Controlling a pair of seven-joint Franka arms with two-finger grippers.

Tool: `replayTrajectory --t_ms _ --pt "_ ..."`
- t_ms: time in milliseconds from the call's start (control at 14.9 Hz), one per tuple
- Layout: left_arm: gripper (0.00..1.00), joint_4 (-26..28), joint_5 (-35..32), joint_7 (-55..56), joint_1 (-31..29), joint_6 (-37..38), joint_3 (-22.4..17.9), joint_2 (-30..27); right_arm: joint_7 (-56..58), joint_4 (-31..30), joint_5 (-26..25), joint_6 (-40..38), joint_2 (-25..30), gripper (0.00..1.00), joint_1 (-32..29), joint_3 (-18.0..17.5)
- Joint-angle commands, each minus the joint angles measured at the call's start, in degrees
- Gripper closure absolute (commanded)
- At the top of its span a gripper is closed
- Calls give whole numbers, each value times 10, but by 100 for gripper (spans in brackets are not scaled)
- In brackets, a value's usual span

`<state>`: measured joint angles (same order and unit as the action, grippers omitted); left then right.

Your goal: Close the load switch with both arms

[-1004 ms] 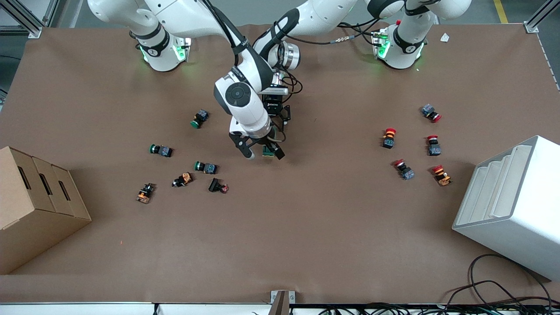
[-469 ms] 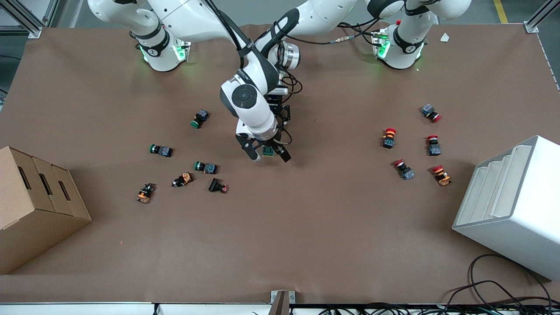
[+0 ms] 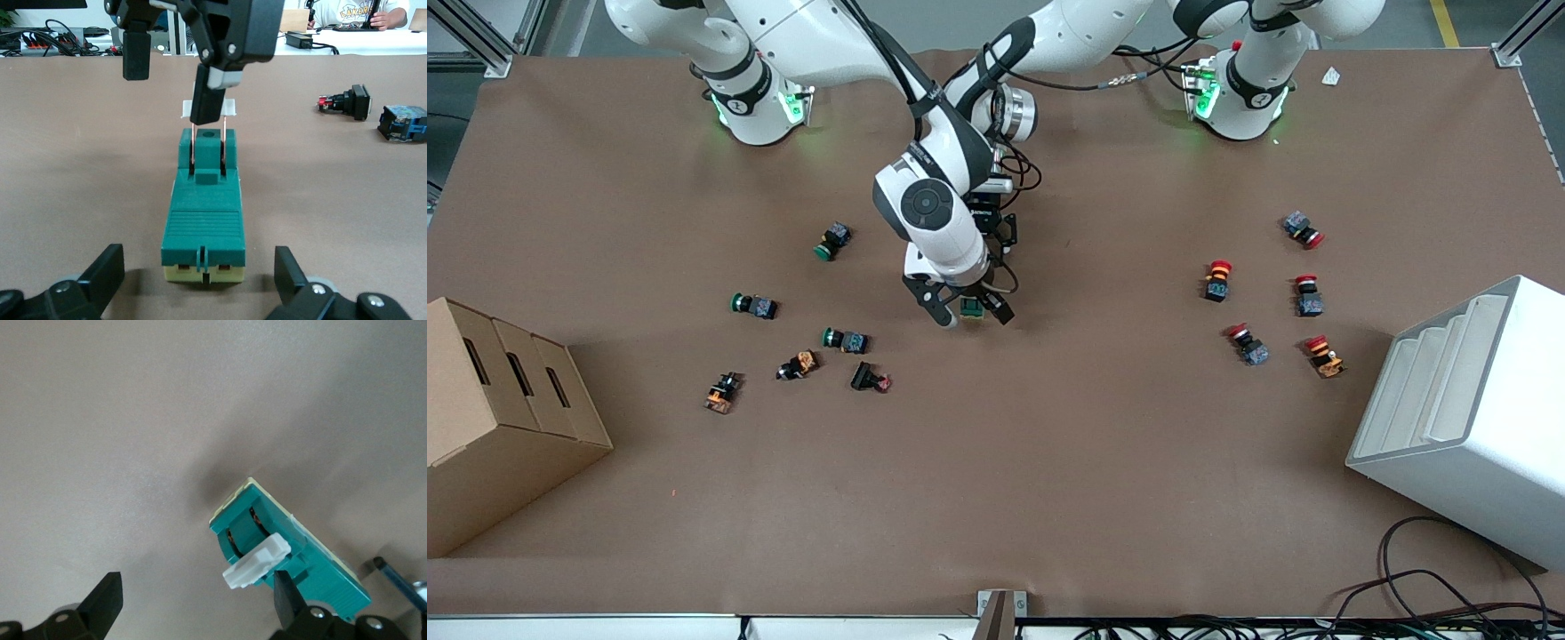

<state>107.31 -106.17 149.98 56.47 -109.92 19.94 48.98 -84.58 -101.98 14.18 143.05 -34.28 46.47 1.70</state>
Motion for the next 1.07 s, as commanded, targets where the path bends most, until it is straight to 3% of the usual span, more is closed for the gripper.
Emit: replayTrajectory --t_ms 0,1004 --pt "1 -10 -10 11 5 6 -1 11 14 6 2 -4 -3 0 -4 -2" --pt "1 -9 -11 9 4 6 -1 13 33 66 2 3 -58 0 -28 0"
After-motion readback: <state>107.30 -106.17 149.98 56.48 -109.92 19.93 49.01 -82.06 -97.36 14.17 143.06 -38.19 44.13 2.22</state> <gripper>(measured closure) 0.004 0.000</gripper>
